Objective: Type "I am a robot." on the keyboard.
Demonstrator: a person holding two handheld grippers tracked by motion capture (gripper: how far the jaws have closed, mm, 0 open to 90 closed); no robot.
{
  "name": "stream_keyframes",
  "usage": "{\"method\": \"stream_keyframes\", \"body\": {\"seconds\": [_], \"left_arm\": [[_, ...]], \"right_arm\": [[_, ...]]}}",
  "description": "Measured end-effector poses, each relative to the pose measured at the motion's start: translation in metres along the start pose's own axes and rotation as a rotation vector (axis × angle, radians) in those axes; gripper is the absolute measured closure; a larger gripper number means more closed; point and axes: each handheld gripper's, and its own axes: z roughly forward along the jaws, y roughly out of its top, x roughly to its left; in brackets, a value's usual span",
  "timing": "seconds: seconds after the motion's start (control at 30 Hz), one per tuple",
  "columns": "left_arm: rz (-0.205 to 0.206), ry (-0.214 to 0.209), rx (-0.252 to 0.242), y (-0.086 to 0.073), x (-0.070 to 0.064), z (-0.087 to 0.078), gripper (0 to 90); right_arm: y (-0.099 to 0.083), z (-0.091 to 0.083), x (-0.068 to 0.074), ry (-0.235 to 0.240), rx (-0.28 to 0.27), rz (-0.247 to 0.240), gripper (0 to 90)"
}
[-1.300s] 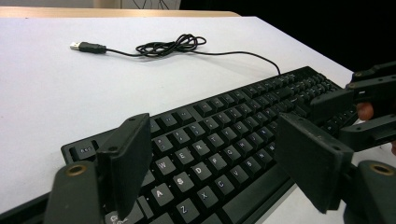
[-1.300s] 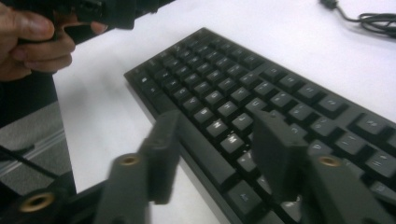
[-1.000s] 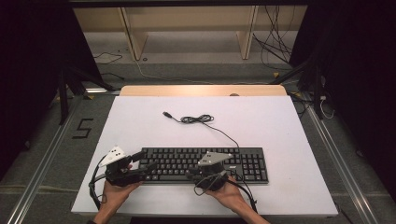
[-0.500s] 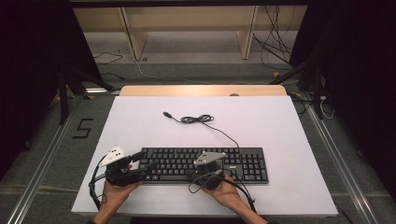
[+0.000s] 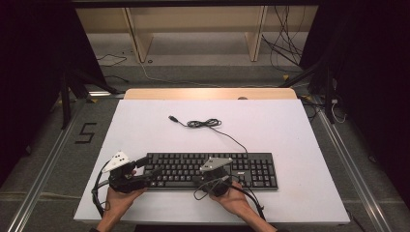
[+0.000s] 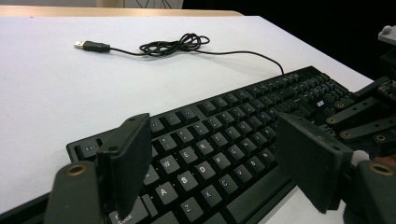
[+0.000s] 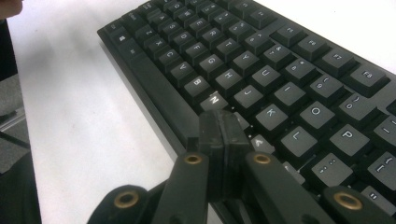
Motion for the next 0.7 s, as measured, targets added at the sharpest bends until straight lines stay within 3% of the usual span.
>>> {"method": "stream_keyframes", "body": {"seconds": [0.2,0.33,0.53,0.7], "left_arm": [[0.000,0.001,0.001,0.000,0.000,0.000,27.2],[0.002,0.002,0.003,0.000,0.000,0.000,27.2],[-0.002,0.008,0.005,0.000,0.002,0.000,27.3],[-0.005,0.009,0.006,0.000,0.002,0.001,27.3]], "right_arm": [[-0.001,0.002,0.001,-0.011,0.020,-0.009,90.0],[-0.003,0.004,0.004,-0.028,0.006,-0.027,90.0],[-0.002,0.000,0.003,-0.011,0.000,0.005,90.0],[0.001,-0.008,0.000,-0.005,-0.050,0.021,90.0]]}}
